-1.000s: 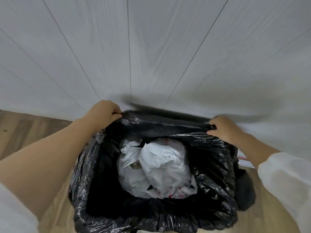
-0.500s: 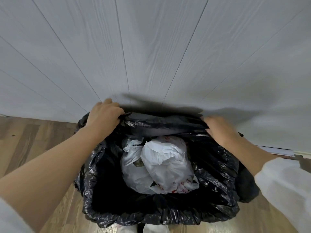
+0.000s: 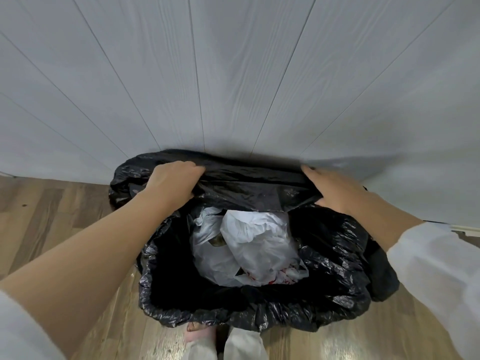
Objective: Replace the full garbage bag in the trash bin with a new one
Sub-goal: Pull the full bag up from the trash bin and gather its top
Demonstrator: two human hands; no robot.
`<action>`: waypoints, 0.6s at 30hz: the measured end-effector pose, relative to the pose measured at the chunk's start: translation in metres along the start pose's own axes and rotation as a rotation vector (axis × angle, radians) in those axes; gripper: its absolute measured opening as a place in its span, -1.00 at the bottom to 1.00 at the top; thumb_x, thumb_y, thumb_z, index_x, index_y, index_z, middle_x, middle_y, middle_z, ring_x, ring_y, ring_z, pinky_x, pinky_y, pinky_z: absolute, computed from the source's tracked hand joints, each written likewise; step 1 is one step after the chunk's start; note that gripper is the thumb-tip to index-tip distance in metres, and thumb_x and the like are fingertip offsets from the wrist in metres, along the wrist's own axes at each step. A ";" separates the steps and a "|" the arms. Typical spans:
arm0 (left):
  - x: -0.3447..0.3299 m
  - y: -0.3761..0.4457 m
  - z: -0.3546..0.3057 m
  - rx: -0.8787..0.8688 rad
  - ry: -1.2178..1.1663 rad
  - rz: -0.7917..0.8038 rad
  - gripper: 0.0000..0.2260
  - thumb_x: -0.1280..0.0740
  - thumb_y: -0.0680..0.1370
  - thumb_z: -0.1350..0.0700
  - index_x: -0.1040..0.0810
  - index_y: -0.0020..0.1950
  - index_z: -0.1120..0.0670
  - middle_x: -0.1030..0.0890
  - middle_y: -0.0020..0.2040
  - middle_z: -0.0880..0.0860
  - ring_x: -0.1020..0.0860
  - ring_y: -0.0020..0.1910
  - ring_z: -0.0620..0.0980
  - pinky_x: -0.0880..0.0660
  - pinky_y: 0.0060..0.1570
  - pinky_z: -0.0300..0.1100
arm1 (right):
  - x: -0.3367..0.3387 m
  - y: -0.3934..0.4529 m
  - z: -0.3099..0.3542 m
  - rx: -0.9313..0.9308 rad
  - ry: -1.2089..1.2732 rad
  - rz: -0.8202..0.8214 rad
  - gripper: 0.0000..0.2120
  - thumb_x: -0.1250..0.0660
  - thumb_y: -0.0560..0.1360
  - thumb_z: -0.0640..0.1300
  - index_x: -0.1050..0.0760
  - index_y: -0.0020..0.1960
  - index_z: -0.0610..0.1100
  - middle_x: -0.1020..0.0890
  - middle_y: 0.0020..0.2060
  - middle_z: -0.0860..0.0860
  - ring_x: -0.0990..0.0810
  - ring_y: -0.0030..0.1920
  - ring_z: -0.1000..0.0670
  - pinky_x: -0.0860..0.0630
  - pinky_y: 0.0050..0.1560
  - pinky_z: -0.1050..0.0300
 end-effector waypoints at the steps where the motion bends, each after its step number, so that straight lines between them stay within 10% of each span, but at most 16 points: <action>1: -0.001 -0.001 -0.003 -0.018 0.046 0.017 -0.65 -0.33 0.47 0.08 -0.46 0.26 0.05 -0.51 0.18 0.05 -0.49 0.19 0.09 -0.46 0.00 -0.05 | 0.005 0.000 -0.001 -0.029 -0.055 -0.038 -0.38 -0.29 0.49 -0.23 -0.11 0.47 -0.13 -0.38 0.32 -0.14 -0.51 0.17 -0.22 -0.53 0.08 -0.05; 5: -0.008 -0.009 -0.014 -0.160 -0.015 0.025 -0.68 -0.35 0.45 0.16 -0.48 0.18 0.15 -0.25 0.46 0.11 -0.32 0.36 0.12 -0.34 0.26 -0.04 | 0.019 -0.005 0.005 -0.054 -0.266 -0.111 -0.79 -0.29 0.49 -0.20 -0.49 0.12 -0.18 -0.54 0.08 -0.09 -0.52 0.12 -0.15 -0.50 0.04 0.02; 8: -0.003 -0.012 -0.014 -0.188 -0.330 -0.036 -0.59 -0.36 0.42 0.24 -0.34 0.22 0.15 -0.06 0.56 0.02 -0.54 0.15 0.19 -0.49 0.00 -0.01 | 0.012 -0.012 0.007 0.014 -0.136 -0.109 -0.71 -0.36 0.44 -0.13 -0.47 0.12 -0.22 -0.48 0.11 -0.11 -0.45 0.16 -0.15 -0.43 0.11 0.01; 12: -0.011 -0.008 -0.018 -0.149 -0.208 0.017 -0.20 -0.36 0.45 0.08 0.10 0.53 -0.05 -0.47 0.33 0.08 -0.57 0.08 0.17 -0.41 -0.19 -0.12 | 0.008 -0.018 -0.002 -0.025 0.108 -0.137 -0.63 -0.38 0.42 -0.24 -0.35 0.17 -0.23 -0.37 0.18 -0.16 -0.54 -0.01 -0.22 -0.52 -0.01 -0.10; 15: -0.013 -0.001 -0.021 -0.119 0.061 0.034 -0.52 -0.29 0.51 0.11 -0.26 0.42 -0.01 -0.59 0.07 0.07 -0.57 0.06 0.11 -0.42 -0.21 -0.07 | 0.003 -0.015 -0.002 -0.054 0.113 -0.050 -0.33 -0.35 0.43 -0.23 -0.13 0.45 -0.13 -0.29 0.36 -0.14 -0.48 0.20 -0.22 -0.50 0.12 -0.05; 18: -0.012 -0.004 -0.032 -0.197 0.120 0.012 -0.75 -0.27 0.52 0.08 -0.51 0.18 0.06 -0.47 0.22 0.08 -0.43 0.24 0.10 -0.42 0.09 -0.05 | 0.008 -0.007 -0.001 -0.077 -0.072 -0.040 -0.45 -0.29 0.48 -0.22 -0.19 0.42 -0.16 -0.45 0.24 -0.16 -0.51 0.18 -0.21 -0.54 0.05 -0.05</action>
Point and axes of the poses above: each hand's wrist, its own y-axis towards the middle knuckle, its own x-axis out of the back of the hand, z = x × y, the point moved 10 cm from there along y, towards the middle knuckle
